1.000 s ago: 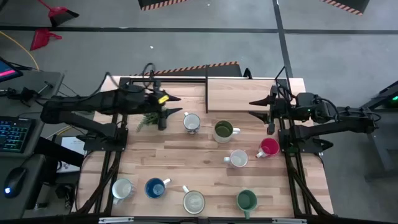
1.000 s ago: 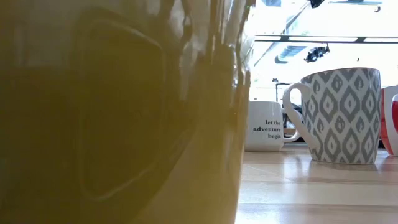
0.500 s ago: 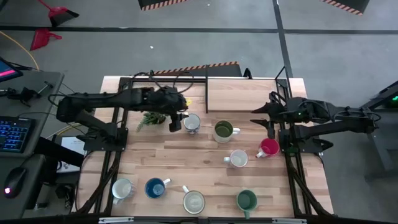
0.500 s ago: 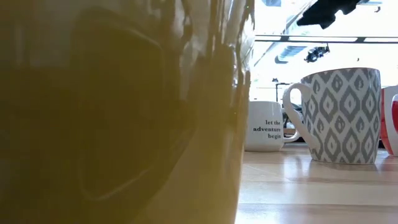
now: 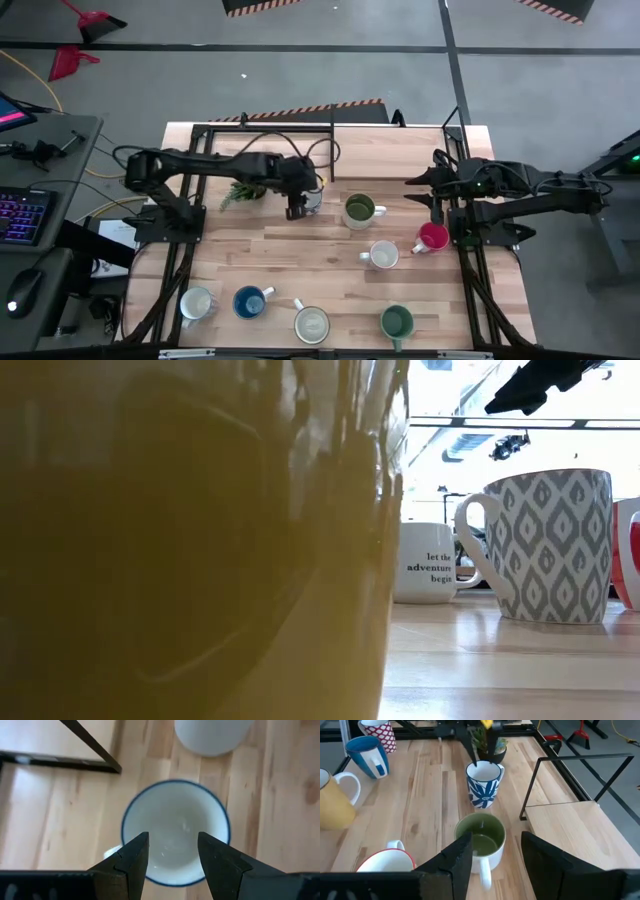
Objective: Place coffee mugs
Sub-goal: Put the white blue mug on the shelf
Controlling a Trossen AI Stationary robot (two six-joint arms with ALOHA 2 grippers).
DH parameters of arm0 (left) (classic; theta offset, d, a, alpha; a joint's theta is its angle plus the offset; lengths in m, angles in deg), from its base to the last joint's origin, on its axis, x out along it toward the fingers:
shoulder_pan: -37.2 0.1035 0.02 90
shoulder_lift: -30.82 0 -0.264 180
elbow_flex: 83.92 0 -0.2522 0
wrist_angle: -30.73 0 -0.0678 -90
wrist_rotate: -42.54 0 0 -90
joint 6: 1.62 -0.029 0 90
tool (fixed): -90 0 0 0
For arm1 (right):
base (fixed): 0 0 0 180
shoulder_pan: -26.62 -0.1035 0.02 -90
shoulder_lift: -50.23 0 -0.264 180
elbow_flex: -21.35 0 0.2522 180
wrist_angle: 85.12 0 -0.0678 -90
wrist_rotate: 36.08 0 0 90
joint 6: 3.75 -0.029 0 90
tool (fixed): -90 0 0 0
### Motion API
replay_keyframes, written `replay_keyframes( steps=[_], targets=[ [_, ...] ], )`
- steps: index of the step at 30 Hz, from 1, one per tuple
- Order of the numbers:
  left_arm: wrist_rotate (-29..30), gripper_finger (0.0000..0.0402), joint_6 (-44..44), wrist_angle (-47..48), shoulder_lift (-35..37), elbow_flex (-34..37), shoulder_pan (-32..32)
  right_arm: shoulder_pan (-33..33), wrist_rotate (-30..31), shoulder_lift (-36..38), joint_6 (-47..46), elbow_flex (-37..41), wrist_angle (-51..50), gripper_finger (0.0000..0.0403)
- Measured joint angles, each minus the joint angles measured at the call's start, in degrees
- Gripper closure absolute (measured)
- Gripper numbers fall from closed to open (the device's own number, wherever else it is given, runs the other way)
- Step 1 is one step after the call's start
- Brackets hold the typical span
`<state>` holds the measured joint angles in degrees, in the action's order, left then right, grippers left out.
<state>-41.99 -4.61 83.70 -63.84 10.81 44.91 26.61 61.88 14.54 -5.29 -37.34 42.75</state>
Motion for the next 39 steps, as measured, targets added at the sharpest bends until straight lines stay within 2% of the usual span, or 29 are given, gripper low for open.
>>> replay_keyframes(
  steps=[9, 21, 28, 39],
  targets=[
    [0.1, 0.0243, 0.3, -0.7, -3.4, 0.0, -1.8, 0.0, 0.0, 0.0, 0.0, 0.0, -0.2, 0.0245],
    [-0.1, 0.0243, 0.4, -2.9, 1.0, 0.0, -2.3, 0.0, 0.0, 0.0, 0.0, 0.0, -0.5, 0.0245],
    [-3.7, 0.0243, 0.4, -2.6, 1.0, 0.0, -2.8, 0.0, 0.0, 0.0, 0.0, 0.0, -1.2, 0.0245],
    [-3.4, 0.0243, 2.6, -3.5, 1.0, 0.4, -5.1, 0.0, 0.0, 0.0, 0.0, 0.0, -1.5, 0.0245]
  ],
)
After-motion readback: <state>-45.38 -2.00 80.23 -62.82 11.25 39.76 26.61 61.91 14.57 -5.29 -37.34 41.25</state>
